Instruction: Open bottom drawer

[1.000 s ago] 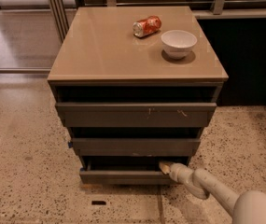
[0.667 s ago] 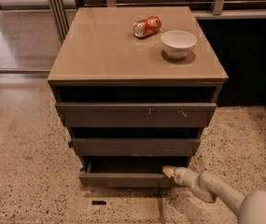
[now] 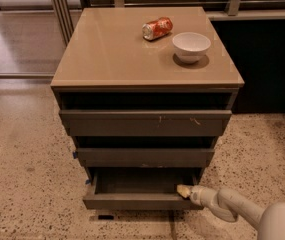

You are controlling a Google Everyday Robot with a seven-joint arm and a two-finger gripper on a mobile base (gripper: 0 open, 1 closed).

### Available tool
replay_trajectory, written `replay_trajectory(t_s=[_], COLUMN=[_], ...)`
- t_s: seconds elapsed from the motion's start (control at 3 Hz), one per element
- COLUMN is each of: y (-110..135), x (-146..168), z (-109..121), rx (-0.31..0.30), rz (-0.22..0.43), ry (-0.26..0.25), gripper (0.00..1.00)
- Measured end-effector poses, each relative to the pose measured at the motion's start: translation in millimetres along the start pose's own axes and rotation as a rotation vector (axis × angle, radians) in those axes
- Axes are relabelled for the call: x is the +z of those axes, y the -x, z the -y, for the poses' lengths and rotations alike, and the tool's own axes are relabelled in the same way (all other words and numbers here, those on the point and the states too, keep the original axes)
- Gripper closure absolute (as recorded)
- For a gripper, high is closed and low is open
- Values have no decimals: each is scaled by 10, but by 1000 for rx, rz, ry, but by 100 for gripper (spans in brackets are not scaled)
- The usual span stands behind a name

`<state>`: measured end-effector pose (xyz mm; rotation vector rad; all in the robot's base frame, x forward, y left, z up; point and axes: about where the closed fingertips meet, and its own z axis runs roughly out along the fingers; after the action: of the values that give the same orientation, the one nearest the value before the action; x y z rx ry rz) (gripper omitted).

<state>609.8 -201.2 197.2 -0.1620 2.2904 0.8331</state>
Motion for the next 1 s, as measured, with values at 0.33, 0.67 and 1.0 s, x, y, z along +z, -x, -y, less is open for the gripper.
replay_trajectory(t_s=[0.33,0.67,1.0], y=[-182,-276,-277], x=[-172,-321,-320], z=[-49,-323,-324], rx=[59,57,57], rz=[-59,-112,-112], ry=[32,147,147], gripper=[100,100,100])
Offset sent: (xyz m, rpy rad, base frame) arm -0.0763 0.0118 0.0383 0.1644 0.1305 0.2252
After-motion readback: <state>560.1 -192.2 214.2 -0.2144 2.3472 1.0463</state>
